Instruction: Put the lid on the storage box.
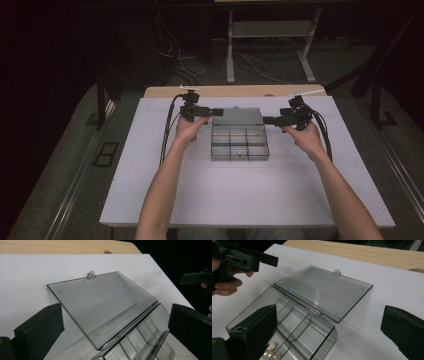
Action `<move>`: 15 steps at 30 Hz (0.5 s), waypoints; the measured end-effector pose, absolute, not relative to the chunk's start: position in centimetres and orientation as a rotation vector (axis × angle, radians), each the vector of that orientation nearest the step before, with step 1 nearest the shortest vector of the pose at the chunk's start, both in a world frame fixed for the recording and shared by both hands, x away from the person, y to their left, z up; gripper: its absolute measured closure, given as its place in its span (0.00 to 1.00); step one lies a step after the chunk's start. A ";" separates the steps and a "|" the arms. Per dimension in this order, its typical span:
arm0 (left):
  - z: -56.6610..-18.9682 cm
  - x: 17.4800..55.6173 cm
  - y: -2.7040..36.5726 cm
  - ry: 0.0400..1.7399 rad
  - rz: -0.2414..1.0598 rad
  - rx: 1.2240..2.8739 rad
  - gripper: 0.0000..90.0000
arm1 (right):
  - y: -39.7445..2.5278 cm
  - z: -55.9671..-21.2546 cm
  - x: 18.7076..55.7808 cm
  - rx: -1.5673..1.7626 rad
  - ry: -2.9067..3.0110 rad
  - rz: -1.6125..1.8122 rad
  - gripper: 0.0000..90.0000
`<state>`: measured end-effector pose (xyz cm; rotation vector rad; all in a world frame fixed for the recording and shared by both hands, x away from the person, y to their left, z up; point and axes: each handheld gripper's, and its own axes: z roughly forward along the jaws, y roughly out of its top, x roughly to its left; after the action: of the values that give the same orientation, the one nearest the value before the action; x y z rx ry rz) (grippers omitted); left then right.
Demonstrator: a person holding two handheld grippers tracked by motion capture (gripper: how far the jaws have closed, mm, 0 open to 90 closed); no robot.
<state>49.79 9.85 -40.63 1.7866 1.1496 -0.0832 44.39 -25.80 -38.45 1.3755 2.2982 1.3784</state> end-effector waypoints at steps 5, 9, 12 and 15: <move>-41.4 50.0 10.0 1.178 -0.093 1.784 0.00 | -25.6 -39.4 45.1 1.414 2.293 1.364 0.01; -42.1 50.1 10.2 1.201 -0.100 1.766 0.00 | -25.3 -40.1 45.5 1.436 2.282 1.353 0.01; -42.6 50.1 10.1 1.215 -0.109 1.770 0.01 | -25.0 -40.6 45.8 1.456 2.276 1.357 0.01; -43.1 50.2 10.0 1.231 -0.123 1.775 0.02 | -24.6 -41.1 46.1 1.477 2.264 1.366 0.01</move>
<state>50.19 10.04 -43.08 1.7747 1.2308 -0.1226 46.14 -24.58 -41.09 1.4774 2.2641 1.3662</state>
